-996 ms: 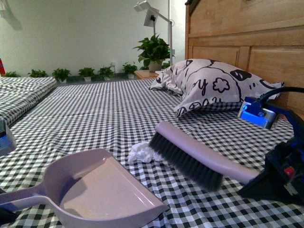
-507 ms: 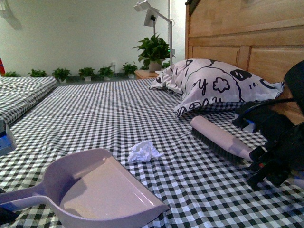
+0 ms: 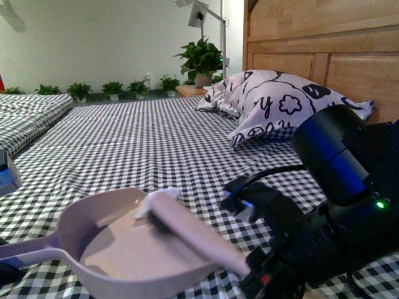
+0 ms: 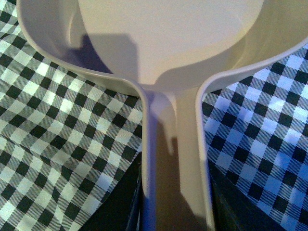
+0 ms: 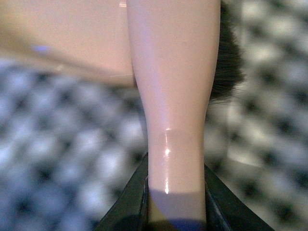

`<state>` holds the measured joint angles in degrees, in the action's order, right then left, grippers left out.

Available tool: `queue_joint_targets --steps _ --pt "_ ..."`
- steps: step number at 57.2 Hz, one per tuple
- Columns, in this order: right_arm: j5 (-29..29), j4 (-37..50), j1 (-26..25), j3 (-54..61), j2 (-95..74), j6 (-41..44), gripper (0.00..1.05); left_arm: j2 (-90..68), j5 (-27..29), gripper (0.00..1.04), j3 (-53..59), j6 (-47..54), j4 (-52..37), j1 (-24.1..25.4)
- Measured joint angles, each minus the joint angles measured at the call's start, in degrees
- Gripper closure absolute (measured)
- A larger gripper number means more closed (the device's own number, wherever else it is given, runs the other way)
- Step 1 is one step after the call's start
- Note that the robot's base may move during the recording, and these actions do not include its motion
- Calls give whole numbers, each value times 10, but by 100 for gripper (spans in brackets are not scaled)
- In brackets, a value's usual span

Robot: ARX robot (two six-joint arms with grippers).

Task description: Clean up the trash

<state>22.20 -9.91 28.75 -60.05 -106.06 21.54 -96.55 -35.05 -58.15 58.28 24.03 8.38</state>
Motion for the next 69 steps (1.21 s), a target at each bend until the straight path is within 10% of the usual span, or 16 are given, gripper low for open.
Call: queue_joint_targets --steps 10,40,46,69 --pt "144 -120 -14 2 56 43 85 0 -1 77 0 4 0 -1" --pt "-112 90 -125 2 68 -19 85 0 -1 77 0 3 0 -1" --pt "-129 109 -157 14 107 -80 85 24 35 77 74 -117 -224 0" --pt "86 -7 -257 35 363 -149 85 139 134 77 103 -336 -398 33"
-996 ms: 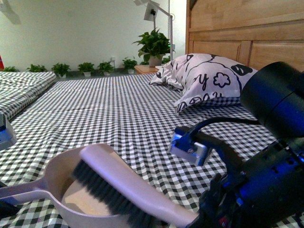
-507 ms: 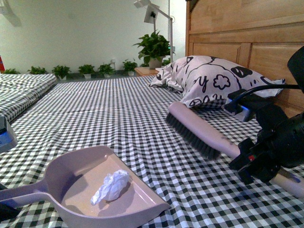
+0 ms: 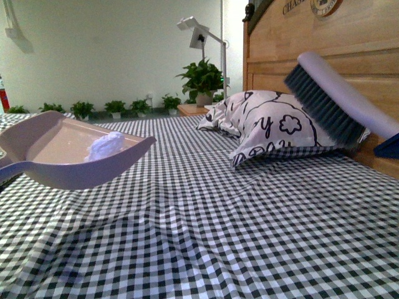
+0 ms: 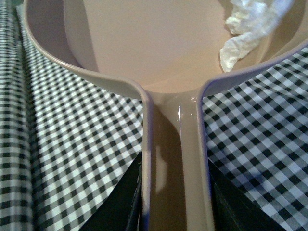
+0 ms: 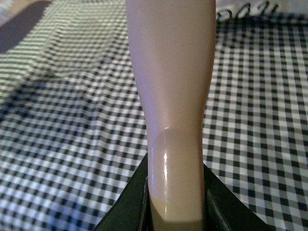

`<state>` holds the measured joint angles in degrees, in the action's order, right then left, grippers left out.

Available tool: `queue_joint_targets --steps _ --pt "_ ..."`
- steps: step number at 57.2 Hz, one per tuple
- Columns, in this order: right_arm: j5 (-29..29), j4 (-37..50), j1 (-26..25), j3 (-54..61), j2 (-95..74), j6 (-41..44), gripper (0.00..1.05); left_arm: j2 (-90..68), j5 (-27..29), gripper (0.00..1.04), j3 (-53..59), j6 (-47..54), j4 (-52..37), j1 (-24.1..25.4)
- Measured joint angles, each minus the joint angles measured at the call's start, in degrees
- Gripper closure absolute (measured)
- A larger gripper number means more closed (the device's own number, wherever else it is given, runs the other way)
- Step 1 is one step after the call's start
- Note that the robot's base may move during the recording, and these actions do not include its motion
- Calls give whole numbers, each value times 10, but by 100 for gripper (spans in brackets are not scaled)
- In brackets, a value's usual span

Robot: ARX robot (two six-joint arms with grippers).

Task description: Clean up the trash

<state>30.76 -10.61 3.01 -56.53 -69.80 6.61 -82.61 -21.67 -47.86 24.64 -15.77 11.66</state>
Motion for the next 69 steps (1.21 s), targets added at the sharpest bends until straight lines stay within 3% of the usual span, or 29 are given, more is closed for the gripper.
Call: queue_joint_targets --steps 4,15,25,32,37,53,63,69 --pt "48 -20 -15 -13 51 -18 85 34 39 77 13 -5 -26 0" --pt "107 -18 -47 -24 146 -80 85 156 140 77 50 -2 -56 -23" --pt "172 -5 -74 -7 228 -149 85 276 173 77 82 5 -22 -75" --pt "173 -3 -78 6 270 -192 85 349 195 77 89 -9 14 -99" --pt "132 -3 -60 11 296 -218 85 393 229 77 94 -21 27 -107" --pt "-100 2 99 11 351 -256 85 492 298 77 118 -53 78 -160" --pt "-193 12 132 17 353 -246 85 549 384 77 149 -103 97 -217" --pt "-215 17 132 24 355 -235 85 586 449 77 171 -139 87 -253"
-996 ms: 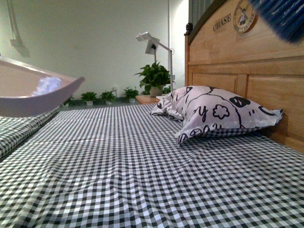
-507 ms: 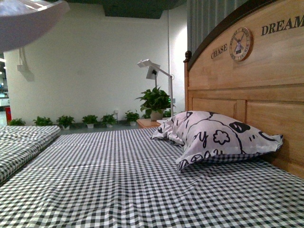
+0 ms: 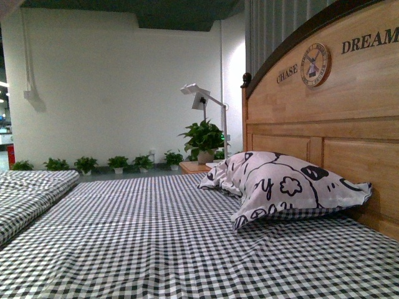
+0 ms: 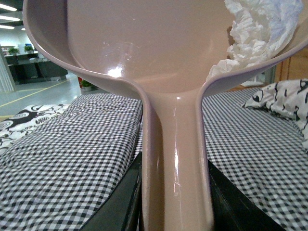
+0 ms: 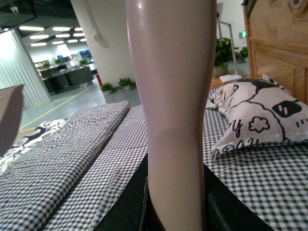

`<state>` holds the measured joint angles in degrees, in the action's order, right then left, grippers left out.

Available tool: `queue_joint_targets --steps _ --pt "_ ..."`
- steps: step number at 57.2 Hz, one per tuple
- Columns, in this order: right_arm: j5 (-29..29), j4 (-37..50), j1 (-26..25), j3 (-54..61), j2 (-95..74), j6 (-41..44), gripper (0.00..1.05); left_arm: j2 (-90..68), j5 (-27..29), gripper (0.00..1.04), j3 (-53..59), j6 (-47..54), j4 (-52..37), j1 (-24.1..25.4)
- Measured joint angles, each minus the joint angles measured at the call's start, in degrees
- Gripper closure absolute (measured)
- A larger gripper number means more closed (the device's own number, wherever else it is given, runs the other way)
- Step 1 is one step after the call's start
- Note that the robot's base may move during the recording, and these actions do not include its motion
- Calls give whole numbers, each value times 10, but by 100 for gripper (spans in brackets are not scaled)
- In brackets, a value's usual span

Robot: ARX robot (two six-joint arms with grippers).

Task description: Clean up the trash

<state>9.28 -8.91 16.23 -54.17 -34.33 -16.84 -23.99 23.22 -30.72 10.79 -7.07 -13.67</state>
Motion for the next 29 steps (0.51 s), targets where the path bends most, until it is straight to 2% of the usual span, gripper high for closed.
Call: queue_joint_targets --steps 4,10,29 --pt "-14 2 0 3 2 10 85 19 36 77 16 -14 -16 -17" --pt "-19 7 -1 4 4 20 85 34 49 77 35 -31 -37 -21" --pt "-44 -14 -3 5 7 52 85 43 24 77 57 -66 -41 -3"
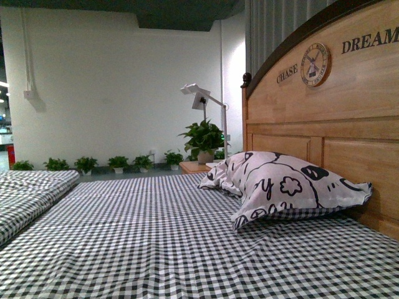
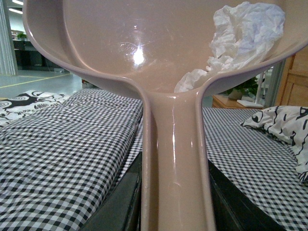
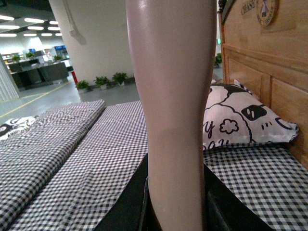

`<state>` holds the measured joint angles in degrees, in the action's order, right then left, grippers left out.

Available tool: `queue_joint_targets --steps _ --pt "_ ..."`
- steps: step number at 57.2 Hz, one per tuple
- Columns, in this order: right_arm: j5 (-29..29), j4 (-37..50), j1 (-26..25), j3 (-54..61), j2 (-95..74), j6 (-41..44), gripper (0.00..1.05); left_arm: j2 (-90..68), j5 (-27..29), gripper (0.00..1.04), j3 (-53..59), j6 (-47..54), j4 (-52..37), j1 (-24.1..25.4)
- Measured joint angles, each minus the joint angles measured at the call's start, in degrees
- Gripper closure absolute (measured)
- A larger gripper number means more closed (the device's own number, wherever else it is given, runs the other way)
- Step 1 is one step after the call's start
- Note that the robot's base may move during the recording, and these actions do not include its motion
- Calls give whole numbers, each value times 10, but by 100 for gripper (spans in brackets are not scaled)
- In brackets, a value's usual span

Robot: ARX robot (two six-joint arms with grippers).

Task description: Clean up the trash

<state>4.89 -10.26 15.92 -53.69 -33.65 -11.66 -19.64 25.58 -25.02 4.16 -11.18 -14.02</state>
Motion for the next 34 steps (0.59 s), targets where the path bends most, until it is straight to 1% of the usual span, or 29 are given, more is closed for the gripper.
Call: queue_joint_targets --steps 34 --pt "0 0 0 0 0 8 85 0 -1 77 0 -6 0 0"
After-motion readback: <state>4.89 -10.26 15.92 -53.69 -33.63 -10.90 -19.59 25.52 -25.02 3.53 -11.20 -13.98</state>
